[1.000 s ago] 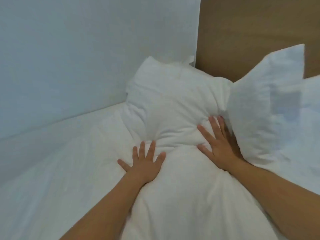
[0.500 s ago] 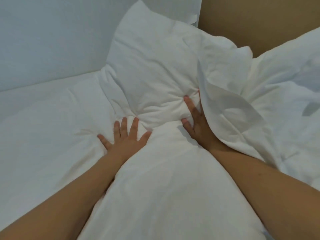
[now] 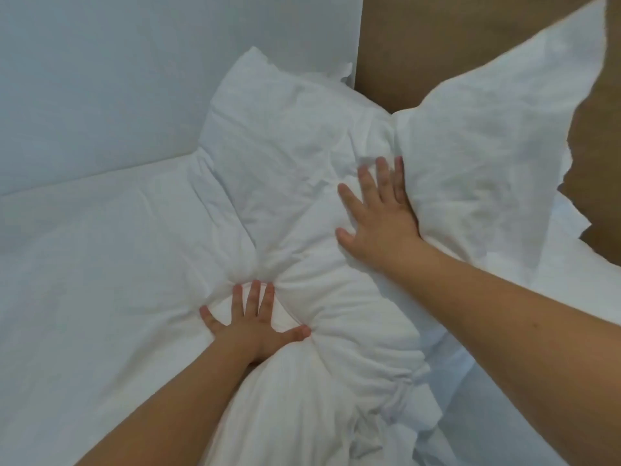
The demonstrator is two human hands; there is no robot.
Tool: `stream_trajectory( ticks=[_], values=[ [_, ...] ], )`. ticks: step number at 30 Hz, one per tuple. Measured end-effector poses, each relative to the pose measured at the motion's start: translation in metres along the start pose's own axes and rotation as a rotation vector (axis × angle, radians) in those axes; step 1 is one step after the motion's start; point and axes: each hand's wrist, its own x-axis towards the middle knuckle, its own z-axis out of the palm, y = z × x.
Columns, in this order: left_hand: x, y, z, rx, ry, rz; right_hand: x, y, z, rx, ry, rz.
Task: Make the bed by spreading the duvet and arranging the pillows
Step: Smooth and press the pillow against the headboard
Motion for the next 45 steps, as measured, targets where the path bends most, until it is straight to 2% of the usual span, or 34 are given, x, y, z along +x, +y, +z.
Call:
stream_trajectory(
  ticks=[2,5,8,12,14,16,18,20,21,23,25,27,28,30,31,33,39,45],
  values=[
    [-0.002,-0.001,-0.005,0.004,-0.025,-0.017,-0.012,0.047,-0.013,-0.07,-0.021,0.037],
    [-0.007,0.003,-0.009,0.013,-0.036,-0.04,-0.039,0.097,-0.007,-0.034,-0.037,0.102],
    [-0.006,0.008,-0.004,0.034,-0.008,-0.085,-0.065,0.103,0.014,0.073,-0.021,0.185],
    [-0.02,0.033,-0.003,0.041,0.02,-0.131,-0.077,0.101,0.044,0.142,-0.128,0.253],
    [-0.047,0.04,0.01,0.005,0.04,-0.011,-0.068,0.108,0.04,0.134,-0.216,0.264],
    [-0.089,0.04,0.044,-0.019,0.06,0.204,-0.062,0.106,0.015,0.14,-0.292,0.323],
    [-0.14,0.033,0.077,0.011,0.168,0.36,-0.073,0.079,-0.02,0.199,-0.213,0.386],
    [-0.168,0.024,0.085,-0.031,0.212,0.392,-0.101,0.016,-0.054,0.39,-0.016,0.375],
    [-0.175,0.017,0.079,-0.007,0.207,0.451,-0.122,-0.024,-0.068,0.5,0.024,0.345],
    [-0.178,-0.012,0.055,0.092,0.205,0.532,-0.164,-0.095,-0.076,0.623,-0.031,0.283],
    [-0.175,-0.068,0.023,0.262,0.34,0.462,-0.196,-0.131,-0.053,0.55,-0.098,0.261],
    [-0.166,-0.151,0.015,0.272,0.424,0.229,-0.216,-0.143,-0.02,0.425,-0.138,0.244],
    [-0.165,-0.19,0.021,0.245,0.377,0.107,-0.222,-0.146,-0.007,0.39,-0.143,0.247],
    [-0.168,-0.239,0.04,0.186,0.167,-0.022,-0.223,-0.153,0.007,0.357,-0.143,0.271],
    [-0.166,-0.25,0.054,0.154,0.106,-0.027,-0.219,-0.158,0.011,0.348,-0.143,0.279],
    [-0.158,-0.255,0.077,0.08,0.095,-0.024,-0.21,-0.165,0.012,0.325,-0.125,0.292],
    [-0.115,-0.269,0.096,0.061,0.332,0.052,-0.197,-0.177,0.027,0.262,-0.054,0.348],
    [-0.091,-0.268,0.112,0.083,0.465,0.071,-0.181,-0.183,0.047,0.267,0.005,0.334]
  ],
)
